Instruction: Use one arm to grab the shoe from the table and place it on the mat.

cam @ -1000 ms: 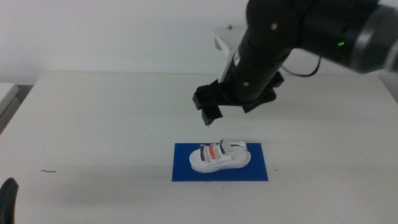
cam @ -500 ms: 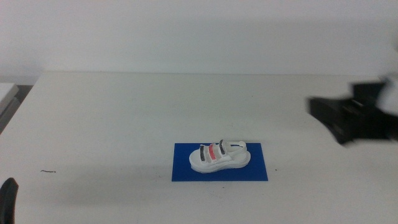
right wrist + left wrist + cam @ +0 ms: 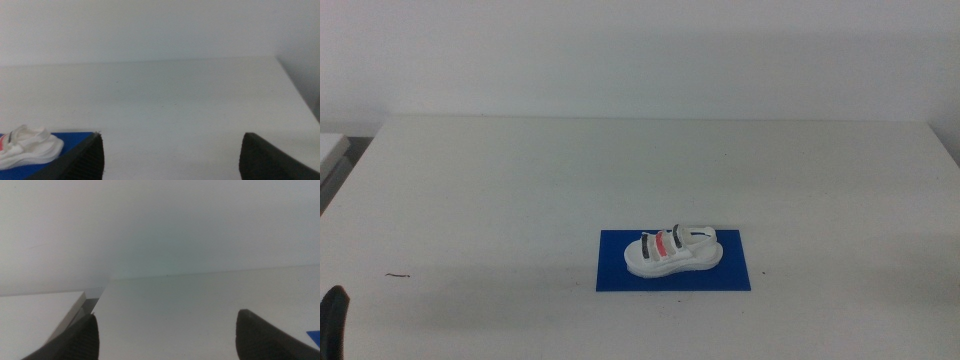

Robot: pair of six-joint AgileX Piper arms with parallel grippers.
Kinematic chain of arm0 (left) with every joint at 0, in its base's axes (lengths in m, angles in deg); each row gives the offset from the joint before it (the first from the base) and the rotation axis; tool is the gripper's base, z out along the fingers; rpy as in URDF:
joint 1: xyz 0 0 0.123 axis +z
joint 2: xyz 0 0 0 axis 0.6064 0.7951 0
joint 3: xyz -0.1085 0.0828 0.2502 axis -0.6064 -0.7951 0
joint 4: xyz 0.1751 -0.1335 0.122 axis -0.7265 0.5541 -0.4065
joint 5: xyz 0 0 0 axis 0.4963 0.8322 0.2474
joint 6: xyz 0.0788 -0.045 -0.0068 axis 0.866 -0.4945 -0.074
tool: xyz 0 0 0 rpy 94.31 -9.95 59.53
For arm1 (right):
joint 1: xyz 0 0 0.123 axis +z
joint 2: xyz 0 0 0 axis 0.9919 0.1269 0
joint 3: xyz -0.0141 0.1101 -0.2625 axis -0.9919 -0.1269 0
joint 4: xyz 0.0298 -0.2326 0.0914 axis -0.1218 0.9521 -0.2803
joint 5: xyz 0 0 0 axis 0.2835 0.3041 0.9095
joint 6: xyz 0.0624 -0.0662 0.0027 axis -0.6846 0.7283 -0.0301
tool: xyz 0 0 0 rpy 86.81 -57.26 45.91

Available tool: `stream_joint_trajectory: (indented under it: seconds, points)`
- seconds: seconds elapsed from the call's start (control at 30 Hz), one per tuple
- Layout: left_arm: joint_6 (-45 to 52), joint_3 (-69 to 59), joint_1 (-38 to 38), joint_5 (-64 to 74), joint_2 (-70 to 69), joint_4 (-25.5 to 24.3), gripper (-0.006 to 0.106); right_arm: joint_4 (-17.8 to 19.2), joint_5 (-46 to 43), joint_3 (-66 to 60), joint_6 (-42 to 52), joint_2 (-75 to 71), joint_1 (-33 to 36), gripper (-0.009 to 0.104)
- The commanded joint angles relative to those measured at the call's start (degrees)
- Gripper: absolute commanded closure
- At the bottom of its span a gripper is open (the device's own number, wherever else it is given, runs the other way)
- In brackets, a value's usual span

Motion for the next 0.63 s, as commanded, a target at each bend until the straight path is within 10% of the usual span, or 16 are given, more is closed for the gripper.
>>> stream_joint_trajectory:
  seconds: [0.0, 0.6]
  points:
    - [-0.1, 0.0, 0.0, -0.7, 0.3, 0.2, 0.007, 1.0, -1.0, -2.5, 0.4, -4.4, -1.1, 0.016]
    - [-0.1, 0.0, 0.0, -0.7, 0.3, 0.2, 0.007, 1.2, 1.5, -8.1, 0.4, -19.5, -1.1, 0.016]
